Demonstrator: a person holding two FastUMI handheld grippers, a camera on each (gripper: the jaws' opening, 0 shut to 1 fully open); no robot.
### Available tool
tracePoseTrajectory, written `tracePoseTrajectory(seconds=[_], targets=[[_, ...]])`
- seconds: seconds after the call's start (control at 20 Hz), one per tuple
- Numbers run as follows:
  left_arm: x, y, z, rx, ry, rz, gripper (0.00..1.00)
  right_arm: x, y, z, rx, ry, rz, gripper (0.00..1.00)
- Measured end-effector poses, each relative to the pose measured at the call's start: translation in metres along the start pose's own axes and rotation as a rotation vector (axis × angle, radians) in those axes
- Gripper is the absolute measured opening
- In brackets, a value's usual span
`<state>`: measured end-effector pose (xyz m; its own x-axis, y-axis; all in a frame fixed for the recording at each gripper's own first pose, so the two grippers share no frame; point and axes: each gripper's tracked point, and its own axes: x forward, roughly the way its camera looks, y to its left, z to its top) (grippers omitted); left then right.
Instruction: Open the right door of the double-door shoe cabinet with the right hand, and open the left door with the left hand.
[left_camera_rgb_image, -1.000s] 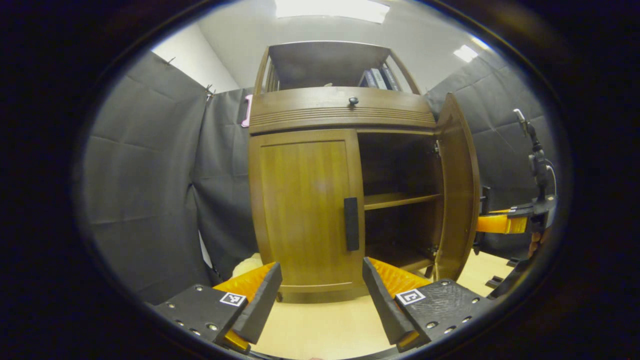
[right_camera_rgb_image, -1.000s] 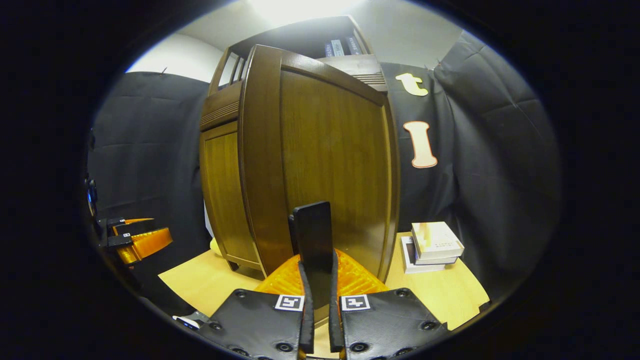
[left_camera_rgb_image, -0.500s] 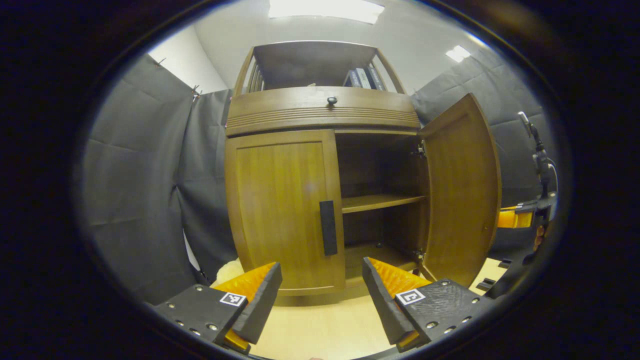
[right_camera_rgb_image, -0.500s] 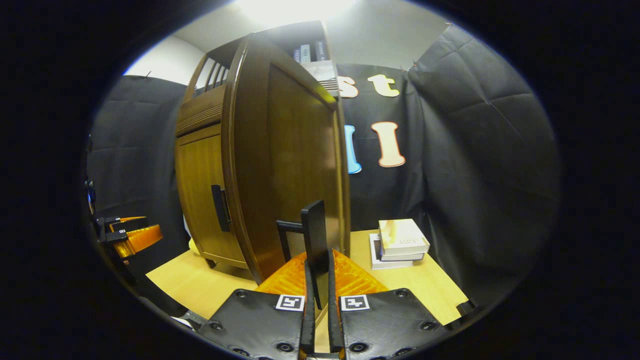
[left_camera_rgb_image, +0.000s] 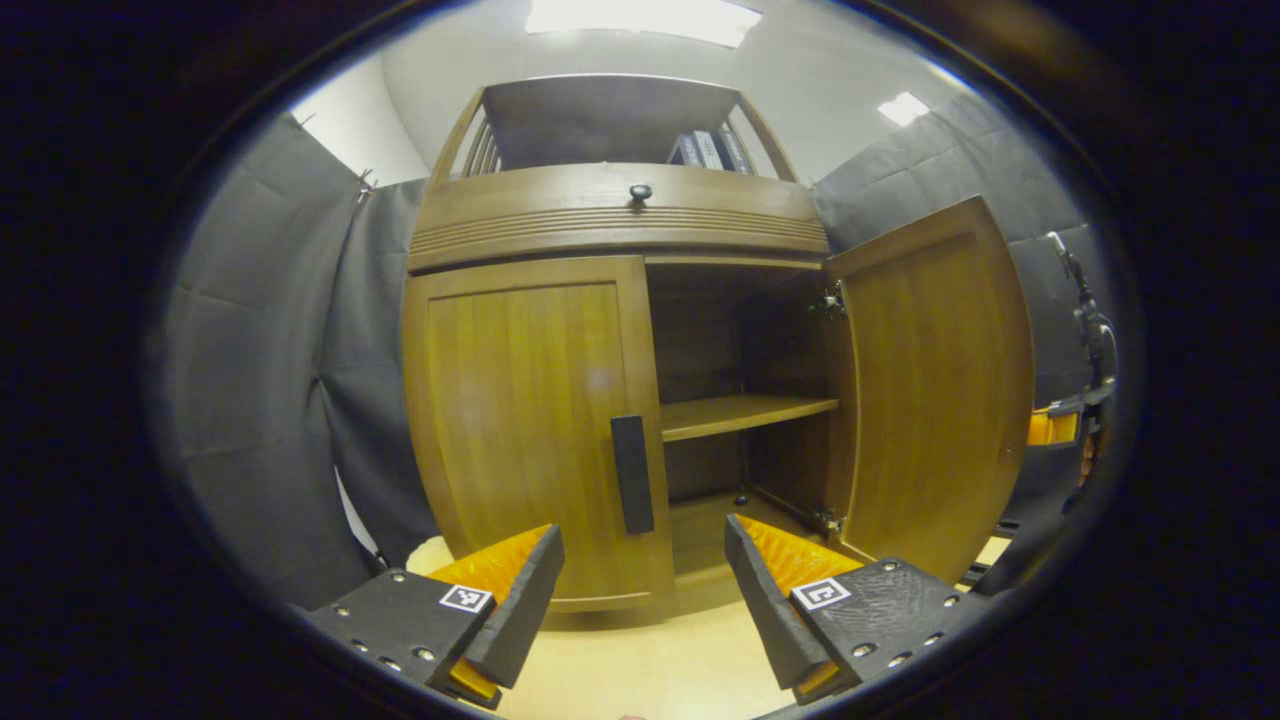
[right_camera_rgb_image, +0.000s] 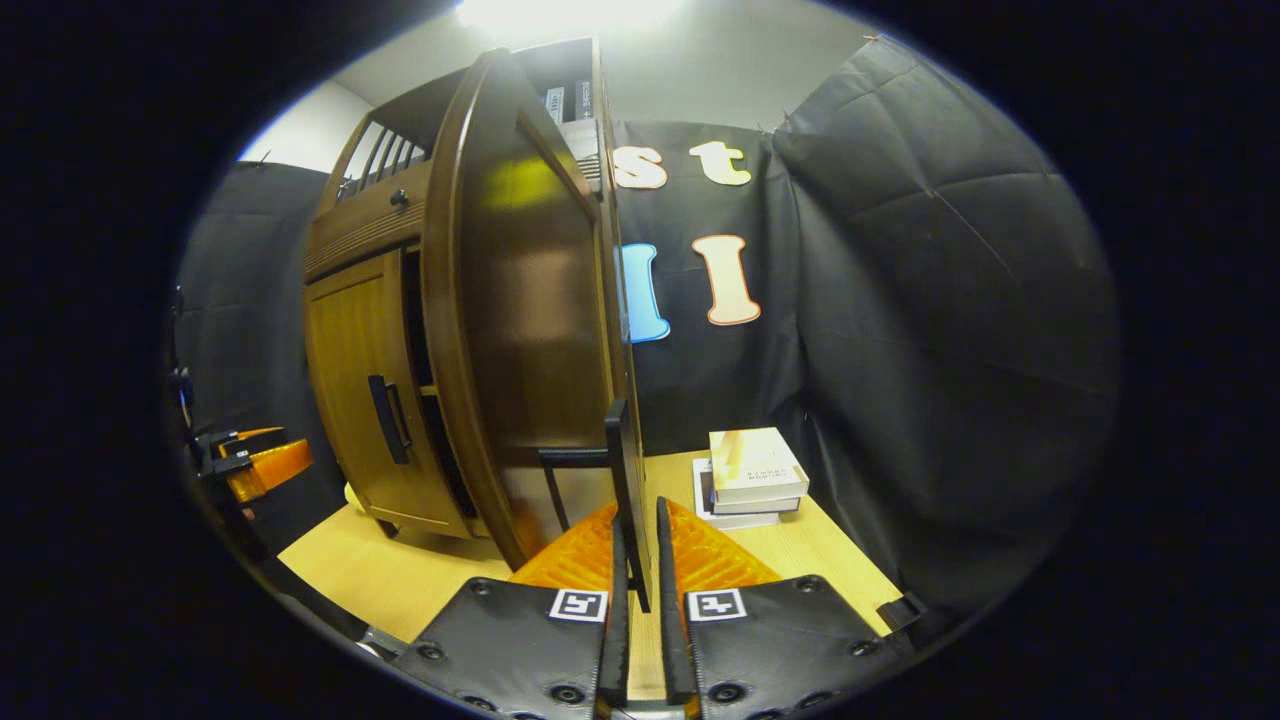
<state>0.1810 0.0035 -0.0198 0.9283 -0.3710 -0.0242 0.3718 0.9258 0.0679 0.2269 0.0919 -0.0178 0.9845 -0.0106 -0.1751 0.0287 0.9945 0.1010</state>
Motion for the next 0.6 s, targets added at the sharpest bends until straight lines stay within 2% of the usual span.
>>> tracePoseTrajectory(seconds=[0.1,0.25,0.4,0.45,0.6], targets=[[0.021,0.001,0.004,-0.018,-0.001,-0.010,0.94,0.001,-0.015,0.001,-0.024,-0.003,-0.069,0.20],[0.058,0.006,0.007,-0.026,0.002,-0.016,0.94,-0.012,-0.028,0.001,0.011,-0.012,-0.168,0.46],[0.093,0.015,0.007,-0.048,0.002,-0.012,0.94,-0.018,-0.036,0.003,0.061,-0.055,-0.251,0.92],[0.104,0.020,0.005,-0.056,0.006,-0.009,0.94,-0.025,-0.043,0.002,0.059,-0.066,-0.287,0.98],[0.133,0.027,-0.004,-0.077,0.025,0.010,0.94,-0.038,-0.053,0.004,0.038,-0.074,-0.356,0.98]])
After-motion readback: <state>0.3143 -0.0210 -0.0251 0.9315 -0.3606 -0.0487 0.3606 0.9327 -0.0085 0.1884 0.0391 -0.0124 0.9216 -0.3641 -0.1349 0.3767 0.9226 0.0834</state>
